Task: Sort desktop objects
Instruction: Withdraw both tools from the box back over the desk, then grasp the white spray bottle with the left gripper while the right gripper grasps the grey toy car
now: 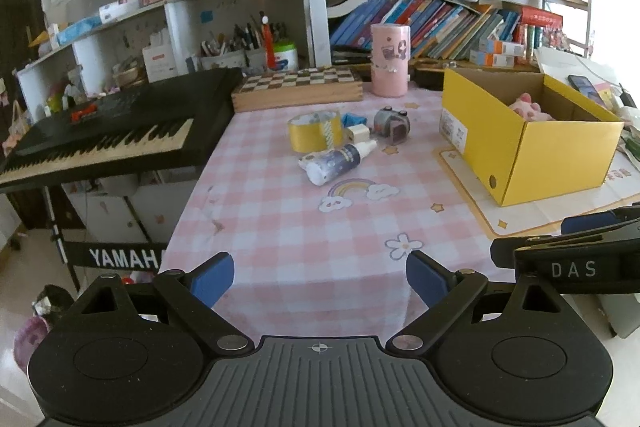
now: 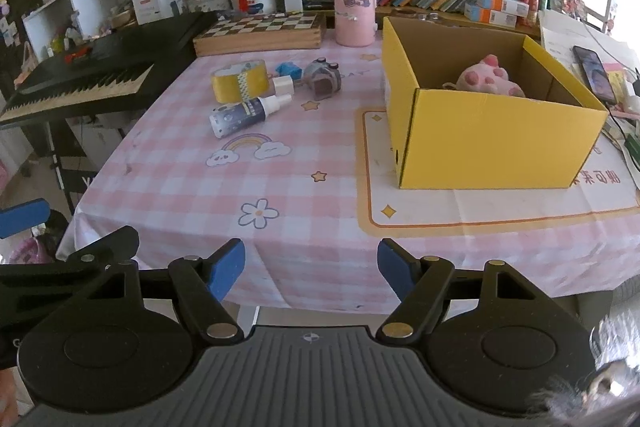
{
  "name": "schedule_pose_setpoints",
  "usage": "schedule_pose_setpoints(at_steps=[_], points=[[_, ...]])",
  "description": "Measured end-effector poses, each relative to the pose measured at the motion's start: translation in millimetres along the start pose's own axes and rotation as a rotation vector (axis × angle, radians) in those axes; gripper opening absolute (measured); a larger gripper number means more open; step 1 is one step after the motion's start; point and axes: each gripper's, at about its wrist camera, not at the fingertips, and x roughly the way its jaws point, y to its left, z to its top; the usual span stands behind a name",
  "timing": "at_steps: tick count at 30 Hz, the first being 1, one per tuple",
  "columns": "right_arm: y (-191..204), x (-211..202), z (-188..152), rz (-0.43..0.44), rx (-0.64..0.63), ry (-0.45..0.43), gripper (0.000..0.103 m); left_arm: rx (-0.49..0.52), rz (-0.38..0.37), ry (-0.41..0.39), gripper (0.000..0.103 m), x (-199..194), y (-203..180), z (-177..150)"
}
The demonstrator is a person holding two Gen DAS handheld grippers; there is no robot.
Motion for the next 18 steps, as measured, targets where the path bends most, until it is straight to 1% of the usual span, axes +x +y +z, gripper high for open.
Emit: schedule_pose_setpoints(at_steps=[3,7,12,18], points=[[0,5,3,0.006,-0.011,0.004,0.069,-0.003,0.006,-0.002,0.095,3,-1,1],[-2,16,11,0.009,-0.027,0.016,0.069,-0.013,0.008,0.014,0.095,15,-4,6],[-9,37,32,0.024,-0.042,0.023,0.069,-0.027,0.021,0.021,0.095,33,-6,17],[-18,63,61,0.039,-0.064,0.009,0.069,-0.047,0.031,0.040,0.095,60,-9,34]])
